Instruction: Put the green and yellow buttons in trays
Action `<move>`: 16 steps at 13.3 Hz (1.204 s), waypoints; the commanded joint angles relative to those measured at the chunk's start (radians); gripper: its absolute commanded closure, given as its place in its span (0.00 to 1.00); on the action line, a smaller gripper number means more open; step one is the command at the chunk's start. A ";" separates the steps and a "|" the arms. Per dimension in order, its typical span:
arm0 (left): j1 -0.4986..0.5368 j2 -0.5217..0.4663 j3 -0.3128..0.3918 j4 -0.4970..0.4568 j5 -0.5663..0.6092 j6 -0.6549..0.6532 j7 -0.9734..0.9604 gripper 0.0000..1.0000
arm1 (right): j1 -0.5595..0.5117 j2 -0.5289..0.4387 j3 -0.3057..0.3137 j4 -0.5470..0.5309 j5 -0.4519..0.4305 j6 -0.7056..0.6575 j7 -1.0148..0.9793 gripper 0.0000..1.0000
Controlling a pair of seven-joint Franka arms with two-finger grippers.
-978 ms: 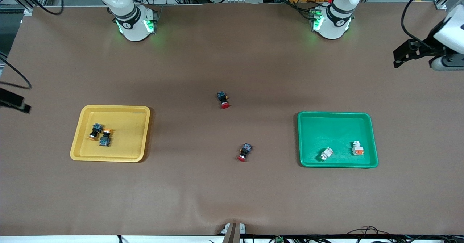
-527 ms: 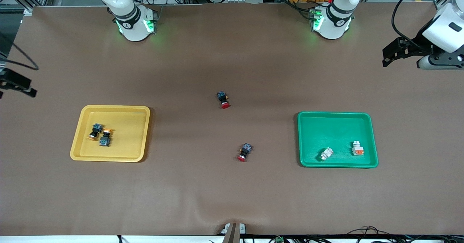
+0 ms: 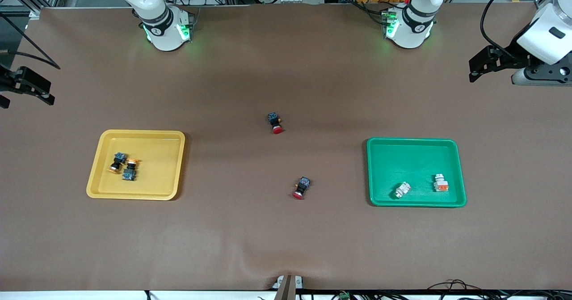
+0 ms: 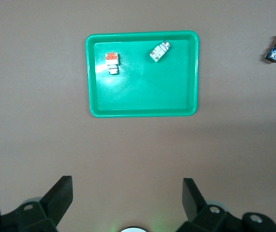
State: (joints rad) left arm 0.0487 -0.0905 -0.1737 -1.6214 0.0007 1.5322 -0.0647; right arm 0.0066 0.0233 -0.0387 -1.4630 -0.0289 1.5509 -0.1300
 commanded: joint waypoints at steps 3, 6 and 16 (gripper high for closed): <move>0.016 -0.001 0.002 0.035 -0.008 -0.010 0.000 0.00 | -0.003 -0.011 -0.010 0.015 -0.017 -0.061 -0.014 0.00; 0.045 -0.003 0.000 0.031 -0.016 -0.040 0.003 0.00 | -0.005 -0.016 -0.012 0.009 0.004 -0.100 -0.068 0.00; 0.046 -0.003 -0.003 0.035 -0.008 -0.063 0.011 0.00 | -0.005 -0.016 -0.029 0.012 0.076 -0.084 -0.068 0.00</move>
State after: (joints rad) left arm 0.0881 -0.0907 -0.1708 -1.5987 0.0007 1.4886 -0.0628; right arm 0.0057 0.0232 -0.0663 -1.4497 0.0311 1.4689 -0.1846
